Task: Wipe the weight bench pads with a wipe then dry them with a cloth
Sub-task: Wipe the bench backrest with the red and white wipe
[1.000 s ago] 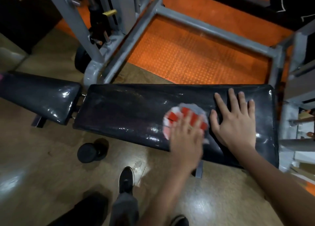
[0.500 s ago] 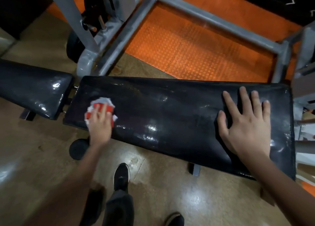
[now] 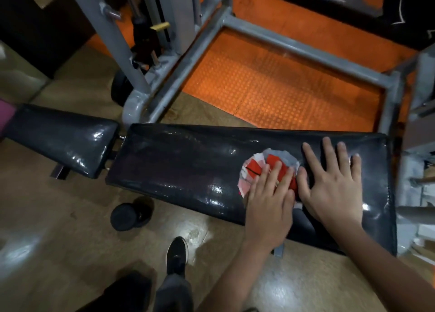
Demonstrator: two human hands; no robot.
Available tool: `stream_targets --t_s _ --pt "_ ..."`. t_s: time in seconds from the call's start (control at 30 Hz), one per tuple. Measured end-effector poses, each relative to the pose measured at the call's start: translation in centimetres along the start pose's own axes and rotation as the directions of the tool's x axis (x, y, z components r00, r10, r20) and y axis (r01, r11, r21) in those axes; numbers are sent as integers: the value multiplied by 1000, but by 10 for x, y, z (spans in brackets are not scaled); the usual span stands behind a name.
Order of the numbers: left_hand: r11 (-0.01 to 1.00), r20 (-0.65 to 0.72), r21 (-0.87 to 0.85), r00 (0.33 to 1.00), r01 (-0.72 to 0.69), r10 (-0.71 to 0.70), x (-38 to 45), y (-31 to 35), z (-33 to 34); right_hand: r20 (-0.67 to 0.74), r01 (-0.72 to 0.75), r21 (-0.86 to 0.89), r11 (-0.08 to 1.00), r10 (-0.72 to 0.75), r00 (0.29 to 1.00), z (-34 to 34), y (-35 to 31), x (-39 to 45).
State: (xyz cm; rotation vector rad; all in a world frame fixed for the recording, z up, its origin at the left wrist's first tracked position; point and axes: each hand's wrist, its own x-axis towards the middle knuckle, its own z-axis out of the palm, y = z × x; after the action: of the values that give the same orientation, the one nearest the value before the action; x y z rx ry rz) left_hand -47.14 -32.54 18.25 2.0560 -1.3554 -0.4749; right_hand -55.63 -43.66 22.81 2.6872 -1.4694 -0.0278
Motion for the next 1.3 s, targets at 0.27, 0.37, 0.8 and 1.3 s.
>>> stream_targets --t_s 0.27,0.37,0.8,1.3 --pt "942 -75 5 940 335 -334 23 -216 -71 -64 11 -2 1000 -11 998 8 2 3" --pt "771 -175 -1 759 637 -628 21 -323 -89 -126 23 2 1000 -23 992 11 2 2" --pt "997 -25 73 999 -34 36 61 -21 7 -46 5 11 1000 -4 999 0 -3 3" --pt "794 -210 139 801 592 -560 93 -352 -82 -88 6 4 1000 -5 996 12 -4 8"
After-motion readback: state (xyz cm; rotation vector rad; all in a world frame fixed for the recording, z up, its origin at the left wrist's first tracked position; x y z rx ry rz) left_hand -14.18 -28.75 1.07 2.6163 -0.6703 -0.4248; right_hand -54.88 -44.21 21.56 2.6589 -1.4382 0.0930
